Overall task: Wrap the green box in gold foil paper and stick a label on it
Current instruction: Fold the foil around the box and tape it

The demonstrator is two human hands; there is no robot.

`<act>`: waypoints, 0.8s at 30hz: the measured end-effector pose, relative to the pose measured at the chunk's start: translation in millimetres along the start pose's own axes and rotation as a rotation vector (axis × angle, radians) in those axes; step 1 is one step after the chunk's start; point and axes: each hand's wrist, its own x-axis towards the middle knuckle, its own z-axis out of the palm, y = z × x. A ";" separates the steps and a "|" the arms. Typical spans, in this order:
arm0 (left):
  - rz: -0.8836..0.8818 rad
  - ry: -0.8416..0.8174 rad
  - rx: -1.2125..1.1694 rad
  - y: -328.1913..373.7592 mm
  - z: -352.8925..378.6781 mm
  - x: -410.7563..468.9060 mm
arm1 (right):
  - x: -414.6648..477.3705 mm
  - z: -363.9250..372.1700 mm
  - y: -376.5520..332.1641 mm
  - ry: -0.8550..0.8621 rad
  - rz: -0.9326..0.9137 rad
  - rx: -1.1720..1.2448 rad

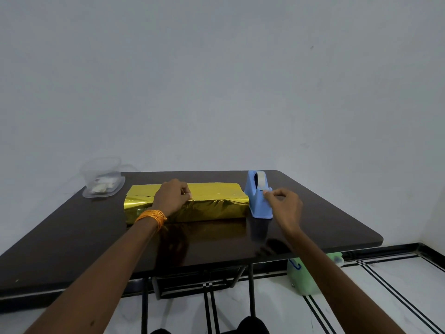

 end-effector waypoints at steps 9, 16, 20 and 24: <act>-0.009 -0.166 -0.035 0.4 -19.0 3.4 | -2.4 53.8 -79.4 -0.616 -0.127 0.250; 0.043 -0.183 -0.017 0.3 -25.6 3.5 | 9.2 90.5 -102.5 -0.855 -0.378 0.004; 0.045 -0.181 -0.019 -0.4 -26.2 3.3 | 6.1 102.9 -93.5 -0.941 -0.496 -0.230; 0.047 -0.164 -0.026 -1.9 -23.2 3.6 | -2.1 111.5 -77.0 -0.870 -0.579 -0.317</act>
